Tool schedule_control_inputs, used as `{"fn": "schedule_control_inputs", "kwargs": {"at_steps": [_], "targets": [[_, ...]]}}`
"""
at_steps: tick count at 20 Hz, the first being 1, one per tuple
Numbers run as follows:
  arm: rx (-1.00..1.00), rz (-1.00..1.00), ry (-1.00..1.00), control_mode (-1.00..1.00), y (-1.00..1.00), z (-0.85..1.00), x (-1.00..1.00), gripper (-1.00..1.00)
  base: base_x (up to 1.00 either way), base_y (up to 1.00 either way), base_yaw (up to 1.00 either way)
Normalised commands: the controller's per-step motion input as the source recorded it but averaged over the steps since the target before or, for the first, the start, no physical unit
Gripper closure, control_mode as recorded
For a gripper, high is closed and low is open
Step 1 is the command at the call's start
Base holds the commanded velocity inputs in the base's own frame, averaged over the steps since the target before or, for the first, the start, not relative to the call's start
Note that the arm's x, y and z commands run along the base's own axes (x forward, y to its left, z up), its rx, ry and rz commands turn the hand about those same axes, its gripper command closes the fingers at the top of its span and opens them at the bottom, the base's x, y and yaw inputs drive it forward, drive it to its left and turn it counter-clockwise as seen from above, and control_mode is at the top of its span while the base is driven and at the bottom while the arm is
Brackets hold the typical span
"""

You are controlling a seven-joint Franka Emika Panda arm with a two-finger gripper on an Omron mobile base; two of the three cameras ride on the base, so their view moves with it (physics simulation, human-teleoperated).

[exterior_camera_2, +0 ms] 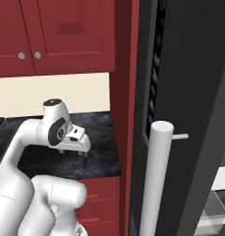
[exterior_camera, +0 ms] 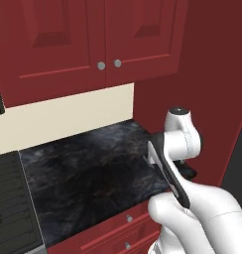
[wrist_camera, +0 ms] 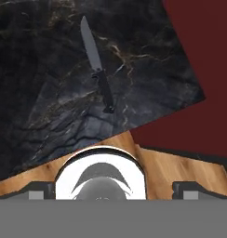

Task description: Retrieve the butter from the fridge and place it on a plate on the dining table. Then retrieve the butter knife by the fridge and place it near the plate.

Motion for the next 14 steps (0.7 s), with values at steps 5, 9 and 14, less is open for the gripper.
{"fn": "schedule_control_inputs", "kwargs": {"at_steps": [5,9,14], "targets": [[0.00,0.06,-0.06,-1.00,-0.03,-0.40,0.72,-1.00,0.00,0.00,0.00],[0.00,0.07,-0.09,-1.00,0.00,-0.50,0.50,-1.00,0.00,0.00,0.00],[0.00,0.04,0.00,-1.00,0.00,-0.34,0.31,-1.00,0.00,0.00,0.00]]}}
